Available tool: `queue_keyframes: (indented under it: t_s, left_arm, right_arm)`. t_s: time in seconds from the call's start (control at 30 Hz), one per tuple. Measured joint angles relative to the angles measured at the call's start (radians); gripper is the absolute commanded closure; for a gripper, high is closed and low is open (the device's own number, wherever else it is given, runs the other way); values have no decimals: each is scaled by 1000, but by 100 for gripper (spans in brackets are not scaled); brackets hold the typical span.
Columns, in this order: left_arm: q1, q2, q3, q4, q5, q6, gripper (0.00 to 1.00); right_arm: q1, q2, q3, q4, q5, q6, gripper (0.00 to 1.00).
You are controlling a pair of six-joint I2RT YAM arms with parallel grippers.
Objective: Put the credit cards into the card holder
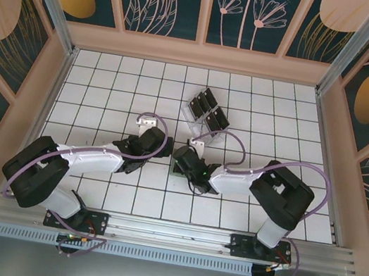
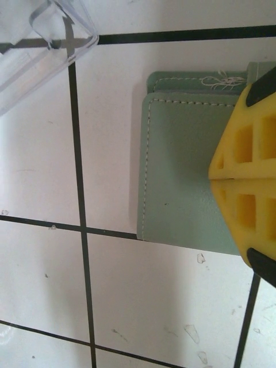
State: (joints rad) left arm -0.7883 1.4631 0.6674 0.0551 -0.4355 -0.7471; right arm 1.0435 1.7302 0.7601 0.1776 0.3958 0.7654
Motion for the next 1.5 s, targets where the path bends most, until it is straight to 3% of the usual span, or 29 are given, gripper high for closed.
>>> queue_keyframes:
  t_s: [0.23,0.43,0.5,0.67,0.8,0.93,1.07,1.17,1.37,1.5]
  left_arm:
    - [0,-1,0,-8,0,-3,1]
    - [0,-10,0,-15,0,-3,1]
    - [0,-10,0,-17,0,-3,2]
    - [0,-10,15,-39,-9,2,1]
    - [19,-46,45,-61,-28,32,1]
    - [96,-128,86,-68,-48,100,1]
    - [203,-175,139,-62,-40,196,1]
    - [307,-195,136,-1,-18,281,1]
    - [452,-303,-16,228,-15,465,1]
    - [566,-338,-118,380,-11,539,1]
  right_arm:
    - [69,73,33,-4,167,31,100]
    - [75,68,46,-17,187,35,100]
    - [69,63,58,-39,177,28,91]
    - [26,38,102,-99,51,-26,52]
    - [-24,3,148,-163,-35,-79,34]
    - [-88,-63,203,-203,-68,-131,20]
    - [-181,-191,208,-239,-76,-167,17]
    - [-297,-312,200,-259,-77,-198,4]
    - [-622,-545,120,-263,-48,-237,1]
    - [-813,-659,-37,-188,4,-267,1]
